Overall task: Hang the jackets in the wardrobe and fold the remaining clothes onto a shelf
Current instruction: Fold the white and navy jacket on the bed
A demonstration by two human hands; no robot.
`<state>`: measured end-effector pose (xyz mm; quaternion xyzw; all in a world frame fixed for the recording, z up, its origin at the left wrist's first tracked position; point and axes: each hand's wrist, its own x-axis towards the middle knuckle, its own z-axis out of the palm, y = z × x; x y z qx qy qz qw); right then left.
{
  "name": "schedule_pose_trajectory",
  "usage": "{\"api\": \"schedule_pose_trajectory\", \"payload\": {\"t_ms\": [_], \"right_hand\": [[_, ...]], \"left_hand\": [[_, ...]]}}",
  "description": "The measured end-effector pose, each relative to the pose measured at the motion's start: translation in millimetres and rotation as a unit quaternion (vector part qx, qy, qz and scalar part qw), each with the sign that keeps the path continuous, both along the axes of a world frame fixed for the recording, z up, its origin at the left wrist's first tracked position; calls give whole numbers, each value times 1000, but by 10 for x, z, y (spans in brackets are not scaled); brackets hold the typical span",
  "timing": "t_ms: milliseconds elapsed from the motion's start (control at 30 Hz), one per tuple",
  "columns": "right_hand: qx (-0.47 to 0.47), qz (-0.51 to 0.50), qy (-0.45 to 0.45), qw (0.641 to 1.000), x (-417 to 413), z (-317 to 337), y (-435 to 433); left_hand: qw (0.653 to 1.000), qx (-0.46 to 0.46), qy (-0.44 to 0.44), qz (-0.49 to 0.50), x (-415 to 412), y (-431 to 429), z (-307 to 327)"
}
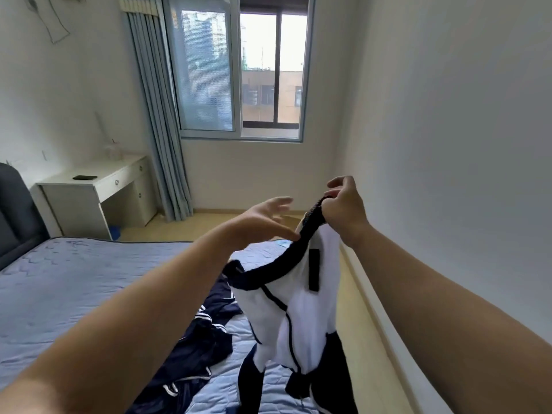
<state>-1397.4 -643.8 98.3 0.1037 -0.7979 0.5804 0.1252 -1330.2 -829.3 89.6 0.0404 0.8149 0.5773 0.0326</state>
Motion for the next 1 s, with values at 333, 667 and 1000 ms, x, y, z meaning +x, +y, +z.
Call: {"api": "schedule_pose_trajectory", "payload": {"t_ms": [333,667,1000], "right_hand": [[-296,140,-164,930,178,-138,185],[224,138,-179,948,428,-998,-113],[395,84,-261,877,207,-980,-256]], "left_hand": [[950,-240,140,146,-366,448,-15],[898,-76,128,415,-555,180,-15],[890,-39,119,438,-404,-951,50]]}}
